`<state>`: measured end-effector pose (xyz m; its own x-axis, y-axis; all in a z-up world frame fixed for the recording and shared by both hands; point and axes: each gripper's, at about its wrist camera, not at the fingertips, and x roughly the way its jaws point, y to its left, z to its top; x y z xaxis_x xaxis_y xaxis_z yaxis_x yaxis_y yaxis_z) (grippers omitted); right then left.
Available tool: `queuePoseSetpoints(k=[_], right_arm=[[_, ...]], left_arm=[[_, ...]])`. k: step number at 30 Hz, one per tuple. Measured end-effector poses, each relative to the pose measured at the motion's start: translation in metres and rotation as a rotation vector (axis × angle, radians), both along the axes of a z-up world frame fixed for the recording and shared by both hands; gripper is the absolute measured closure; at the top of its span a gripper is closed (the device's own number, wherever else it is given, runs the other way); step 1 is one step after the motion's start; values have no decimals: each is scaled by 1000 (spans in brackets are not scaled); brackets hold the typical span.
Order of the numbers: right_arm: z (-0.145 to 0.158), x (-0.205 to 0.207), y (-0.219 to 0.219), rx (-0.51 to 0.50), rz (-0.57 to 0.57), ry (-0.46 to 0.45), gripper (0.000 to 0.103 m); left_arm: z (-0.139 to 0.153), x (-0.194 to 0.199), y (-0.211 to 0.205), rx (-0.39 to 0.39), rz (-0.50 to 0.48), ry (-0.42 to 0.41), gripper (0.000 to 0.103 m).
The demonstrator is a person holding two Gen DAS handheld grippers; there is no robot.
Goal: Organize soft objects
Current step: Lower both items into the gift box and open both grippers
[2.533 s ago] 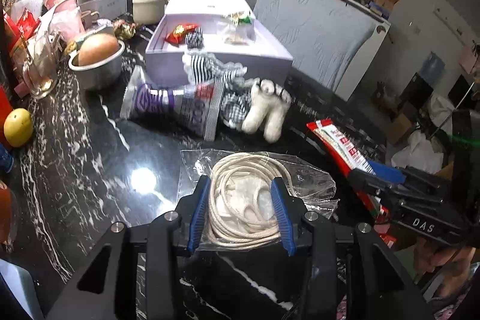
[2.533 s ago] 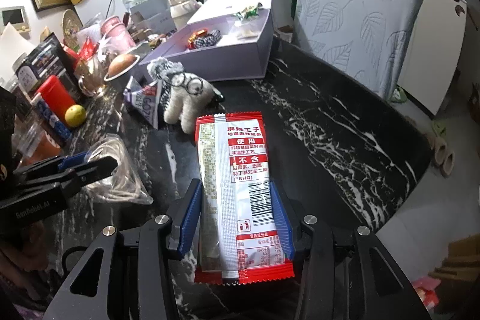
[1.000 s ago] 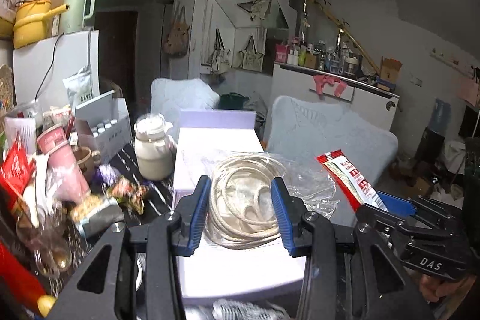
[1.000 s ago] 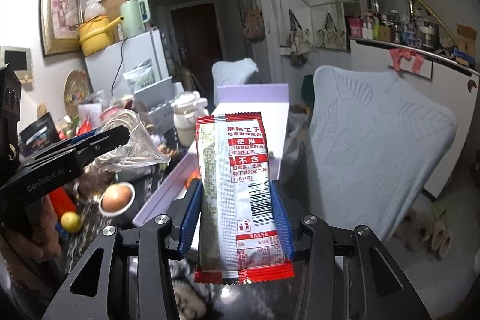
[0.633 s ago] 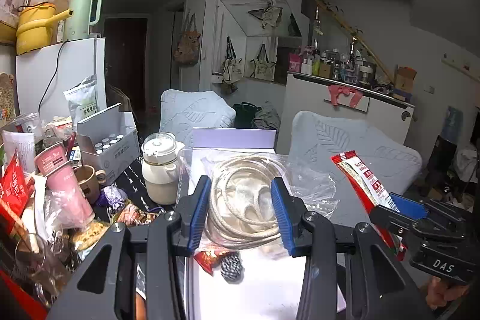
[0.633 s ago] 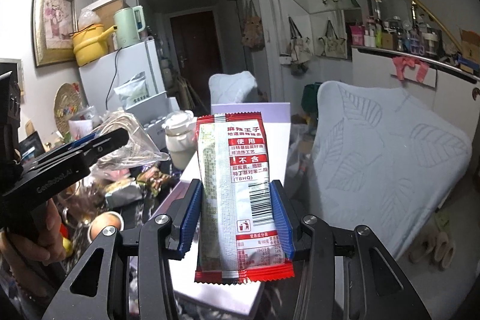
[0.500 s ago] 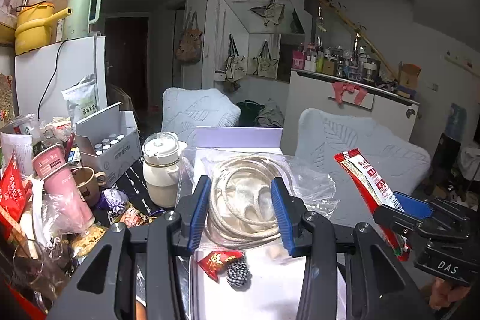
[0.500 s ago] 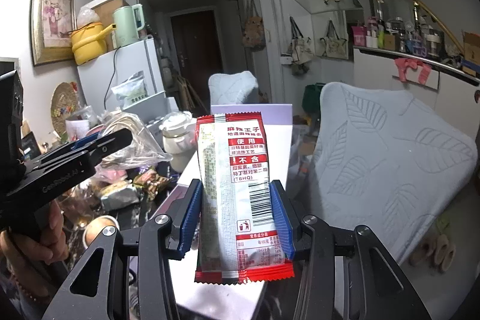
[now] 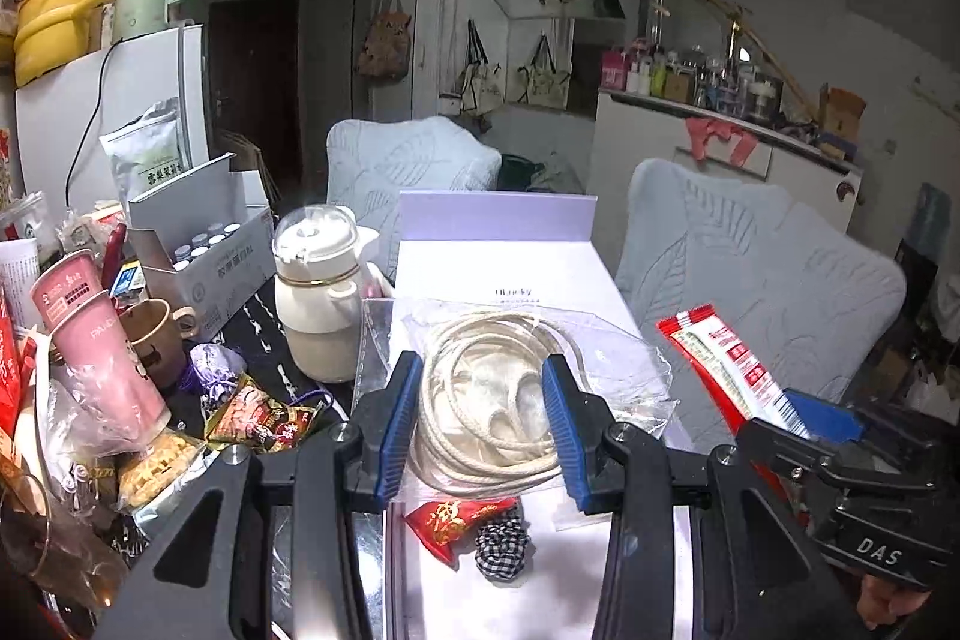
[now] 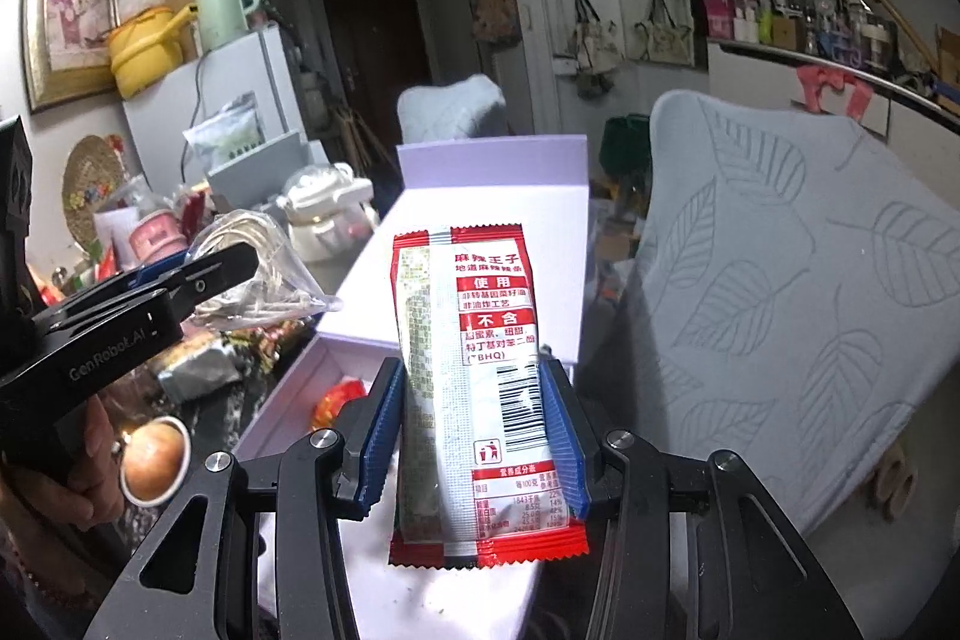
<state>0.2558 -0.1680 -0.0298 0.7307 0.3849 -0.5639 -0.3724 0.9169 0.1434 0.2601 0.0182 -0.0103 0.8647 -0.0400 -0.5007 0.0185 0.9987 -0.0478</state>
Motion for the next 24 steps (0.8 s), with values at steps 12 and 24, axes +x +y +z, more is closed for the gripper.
queuePoseSetpoints(k=[12, 24], right_arm=[[-25, 12, 10, -65, -14, 47, 58], [-47, 27, 17, -71, -6, 124, 58]], left_arm=[[-43, 27, -13, 24, -21, 129, 62], [-73, 47, -5, 35, 11, 239, 62]])
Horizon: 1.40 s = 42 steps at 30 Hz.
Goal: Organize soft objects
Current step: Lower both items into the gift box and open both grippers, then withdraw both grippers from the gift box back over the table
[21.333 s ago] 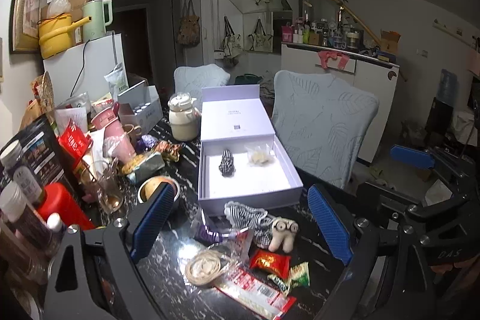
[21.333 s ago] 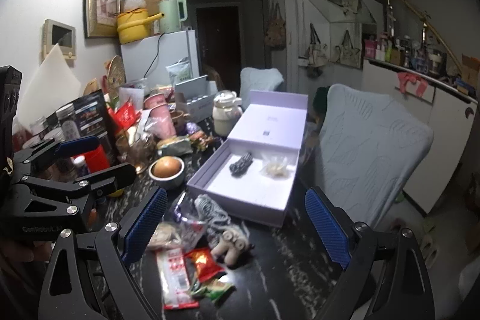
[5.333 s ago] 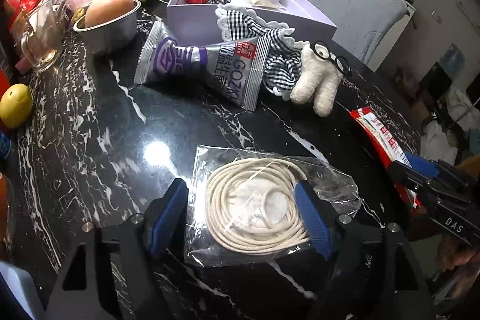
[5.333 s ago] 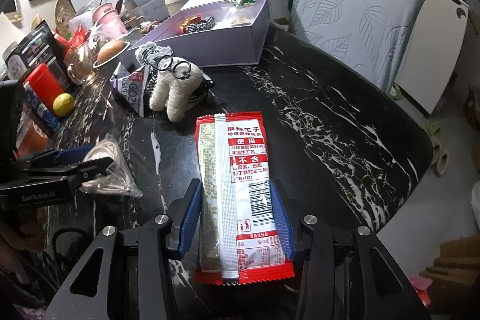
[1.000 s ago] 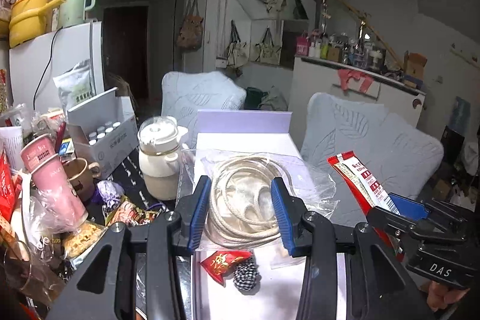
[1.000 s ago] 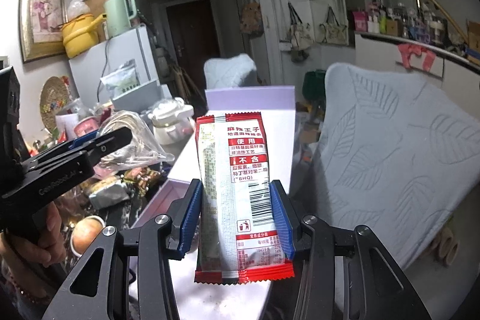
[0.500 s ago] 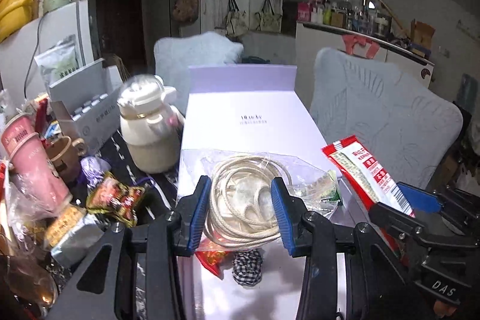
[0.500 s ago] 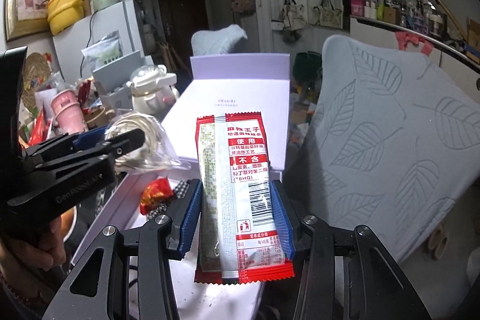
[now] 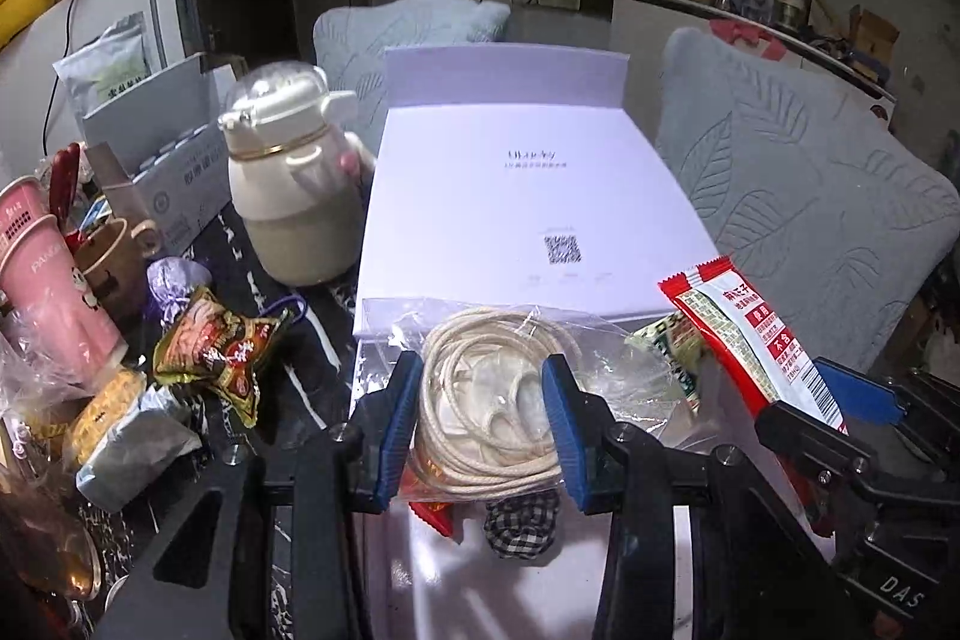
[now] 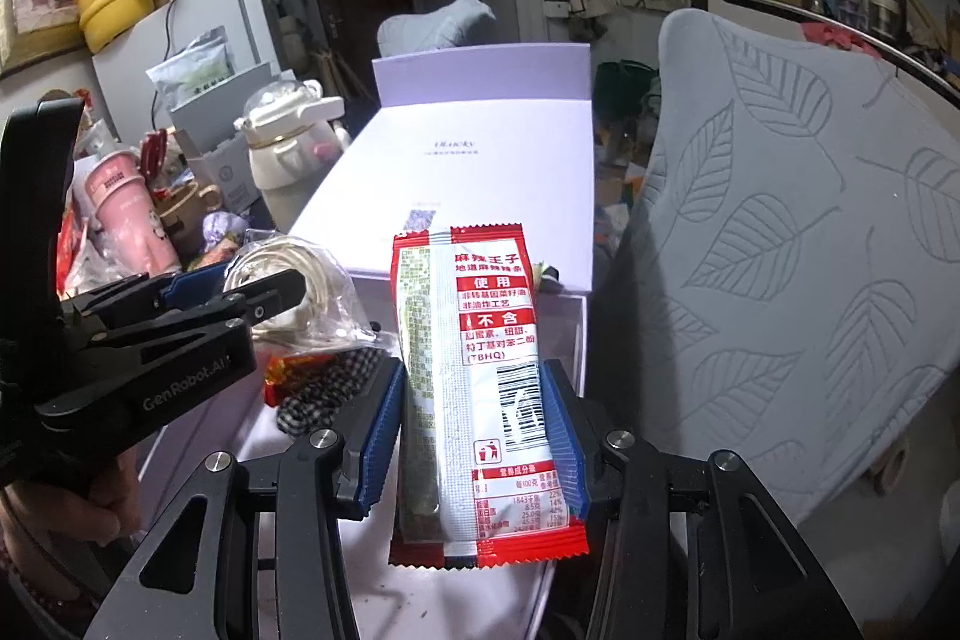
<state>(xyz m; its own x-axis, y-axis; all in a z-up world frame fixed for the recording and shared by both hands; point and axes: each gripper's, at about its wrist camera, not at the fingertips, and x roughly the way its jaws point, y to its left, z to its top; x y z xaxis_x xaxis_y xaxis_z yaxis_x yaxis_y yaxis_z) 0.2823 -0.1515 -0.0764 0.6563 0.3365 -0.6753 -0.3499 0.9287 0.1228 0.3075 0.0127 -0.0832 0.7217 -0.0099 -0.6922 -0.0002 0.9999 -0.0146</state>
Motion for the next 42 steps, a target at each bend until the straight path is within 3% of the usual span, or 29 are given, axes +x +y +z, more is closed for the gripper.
queuePoseSetpoints(k=[7, 25, 29, 35, 42], right_arm=[[-15, 8, 2, -17, 6, 60, 58], [-25, 17, 2, -43, -23, 95, 50], [-23, 16, -1, -44, -26, 96, 50], [-12, 10, -1, -62, -26, 67, 50], [9, -2, 1, -88, -21, 17, 50]], left_arm=[[-21, 13, 4, -39, -8, 102, 62], [-27, 21, 7, -51, 31, 220, 51], [-23, 18, 2, -17, 29, 219, 51], [-14, 12, -1, -33, 4, 216, 51], [11, -7, -2, -23, -5, 147, 50]])
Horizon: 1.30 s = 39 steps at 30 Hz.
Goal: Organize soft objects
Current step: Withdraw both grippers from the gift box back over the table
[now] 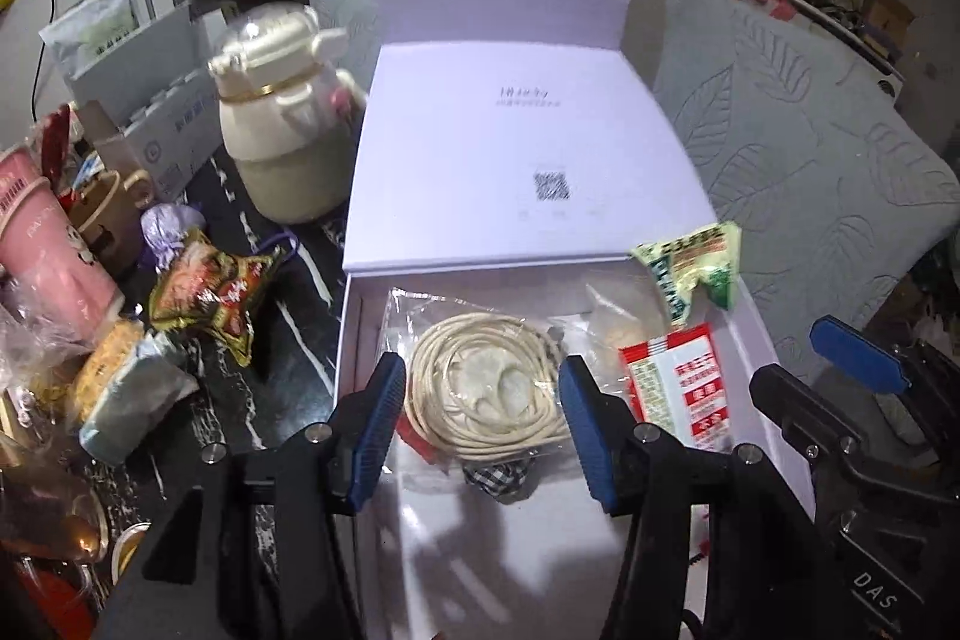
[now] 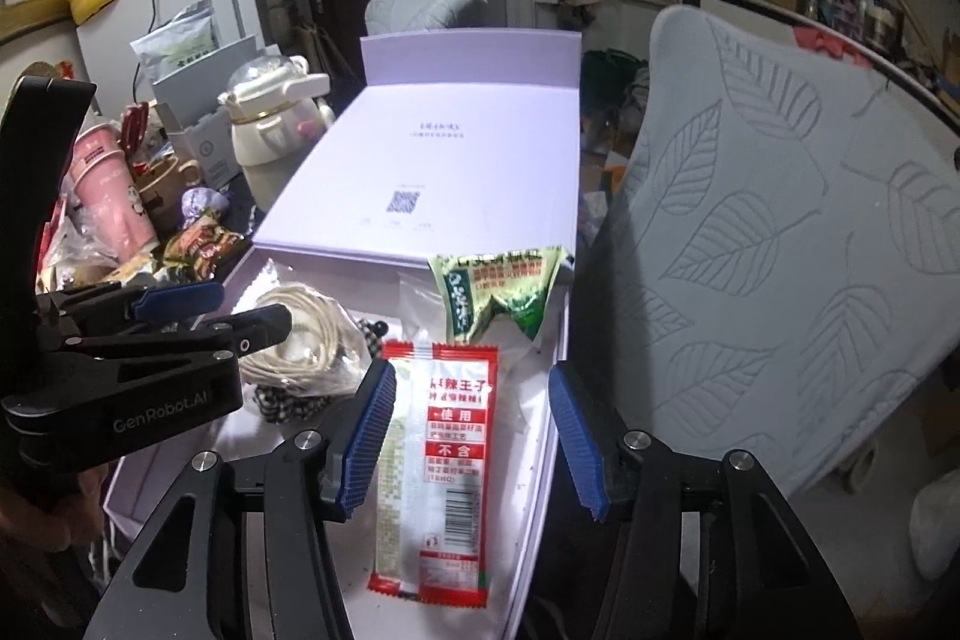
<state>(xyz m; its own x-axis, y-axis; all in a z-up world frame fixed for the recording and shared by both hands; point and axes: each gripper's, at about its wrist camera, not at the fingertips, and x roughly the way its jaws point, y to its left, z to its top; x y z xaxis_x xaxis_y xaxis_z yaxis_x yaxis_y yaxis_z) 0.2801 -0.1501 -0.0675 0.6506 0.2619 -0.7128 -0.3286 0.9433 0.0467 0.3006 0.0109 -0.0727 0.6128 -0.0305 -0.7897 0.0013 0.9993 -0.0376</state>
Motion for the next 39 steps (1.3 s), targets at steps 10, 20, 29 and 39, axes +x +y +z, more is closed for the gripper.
queuePoseSetpoints(k=[10, 20, 29, 39], right_arm=[[47, -29, 1, 6, 9, -92, 50], [102, -76, -8, 31, 26, -214, 39], [129, -137, -15, 12, 40, -320, 20], [145, -198, -25, 47, 75, -373, 8]], left_arm=[[53, -37, -5, 43, 3, -104, 50], [111, -91, -10, 56, 4, -226, 50], [141, -152, -14, 72, 7, -306, 22], [152, -213, -10, 45, 5, -334, 22]])
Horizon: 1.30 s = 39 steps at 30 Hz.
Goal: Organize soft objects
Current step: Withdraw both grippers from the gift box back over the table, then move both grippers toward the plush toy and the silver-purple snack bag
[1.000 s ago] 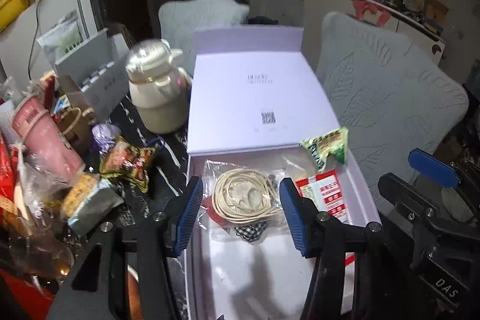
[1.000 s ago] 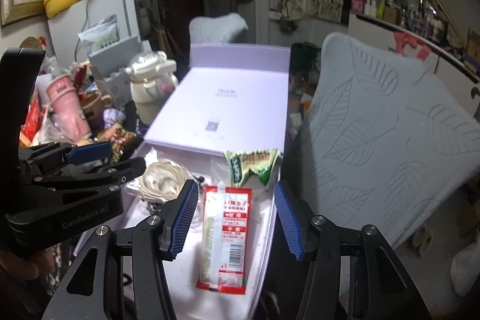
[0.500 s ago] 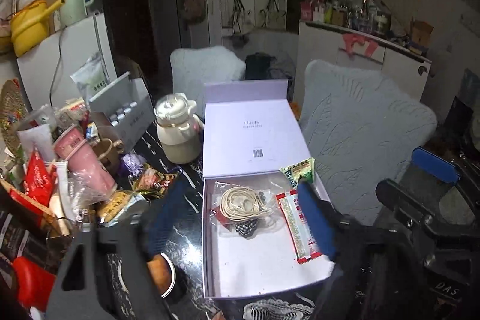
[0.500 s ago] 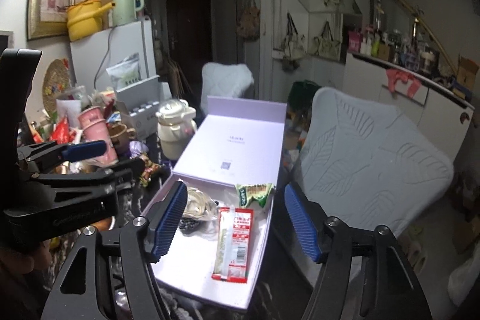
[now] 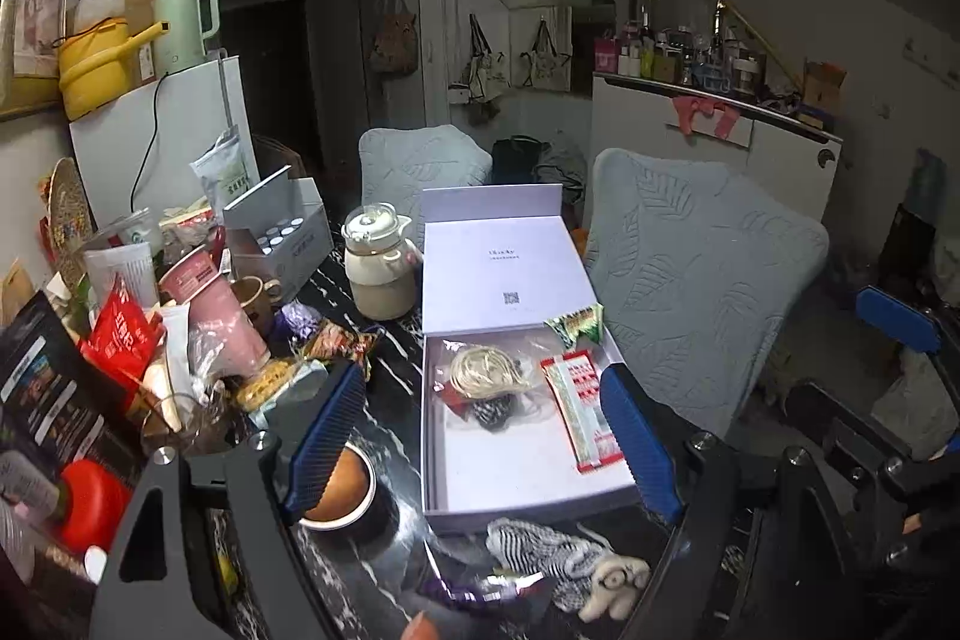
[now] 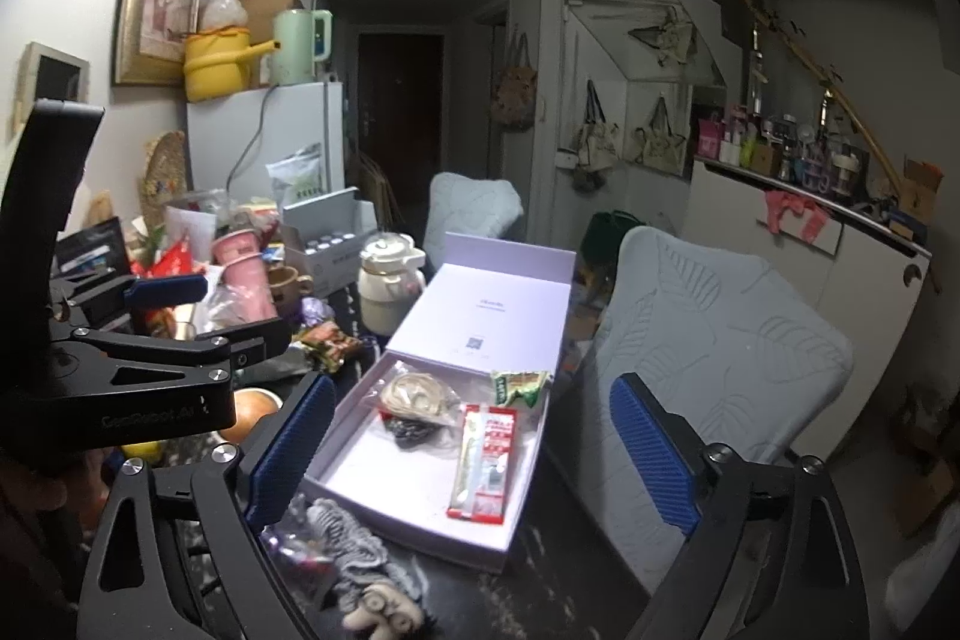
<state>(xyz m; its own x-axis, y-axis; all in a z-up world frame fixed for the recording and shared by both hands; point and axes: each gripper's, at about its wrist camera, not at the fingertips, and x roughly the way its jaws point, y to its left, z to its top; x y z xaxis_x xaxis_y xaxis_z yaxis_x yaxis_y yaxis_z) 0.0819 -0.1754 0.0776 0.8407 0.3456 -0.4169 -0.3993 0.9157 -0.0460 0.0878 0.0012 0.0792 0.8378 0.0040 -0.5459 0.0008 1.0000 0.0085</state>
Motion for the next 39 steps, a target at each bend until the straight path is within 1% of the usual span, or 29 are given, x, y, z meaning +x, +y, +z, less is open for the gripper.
queuePoseSetpoints(k=[8, 12, 15, 21, 26, 30, 39], right_arm=[[-2, -41, -2, 18, 31, -6, 6], [-7, -57, -3, 24, 47, -4, 6], [-14, -68, -2, 28, 62, 8, 6], [-30, -83, -2, 36, 81, 45, 6], [-49, -92, -3, 43, 95, 87, 6], [-65, -95, -5, 48, 100, 124, 6], [-102, -91, -4, 37, 95, 214, 6]], left_arm=[[3, -51, 5, -28, -4, -57, 22], [2, -74, 5, -5, 12, -72, 22], [-3, -87, 4, 3, 12, -68, 22], [-18, -108, 3, -12, 4, -45, 22], [-37, -119, 4, -27, 7, -5, 22], [-54, -125, 9, -50, 13, 33, 22], [-91, -123, 17, -85, 6, 122, 22]])
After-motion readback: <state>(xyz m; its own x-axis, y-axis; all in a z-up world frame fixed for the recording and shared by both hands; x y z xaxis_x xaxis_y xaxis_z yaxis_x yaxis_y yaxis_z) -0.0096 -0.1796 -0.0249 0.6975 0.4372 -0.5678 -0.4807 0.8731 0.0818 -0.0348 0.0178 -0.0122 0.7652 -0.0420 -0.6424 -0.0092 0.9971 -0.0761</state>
